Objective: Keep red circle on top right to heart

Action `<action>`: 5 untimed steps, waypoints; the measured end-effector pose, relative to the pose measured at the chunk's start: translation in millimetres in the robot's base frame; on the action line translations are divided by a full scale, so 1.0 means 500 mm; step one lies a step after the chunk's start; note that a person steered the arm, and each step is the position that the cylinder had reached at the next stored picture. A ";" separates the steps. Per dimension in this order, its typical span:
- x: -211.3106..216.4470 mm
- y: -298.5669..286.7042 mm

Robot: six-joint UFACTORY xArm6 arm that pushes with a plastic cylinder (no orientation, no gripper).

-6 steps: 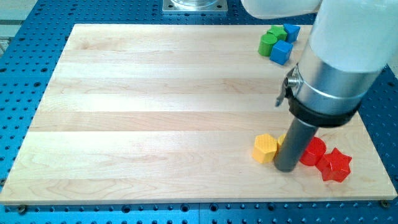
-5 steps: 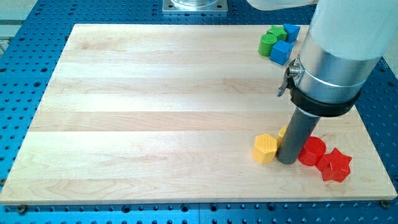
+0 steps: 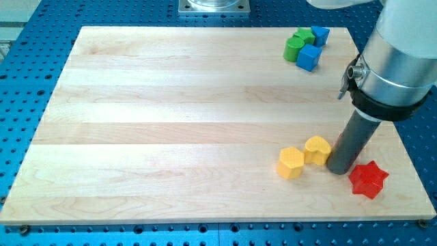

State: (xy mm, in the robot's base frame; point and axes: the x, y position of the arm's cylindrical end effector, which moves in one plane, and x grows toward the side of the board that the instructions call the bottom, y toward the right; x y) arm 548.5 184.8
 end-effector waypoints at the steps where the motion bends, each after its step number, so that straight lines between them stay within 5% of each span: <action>1: 0.001 0.000; 5: -0.037 0.122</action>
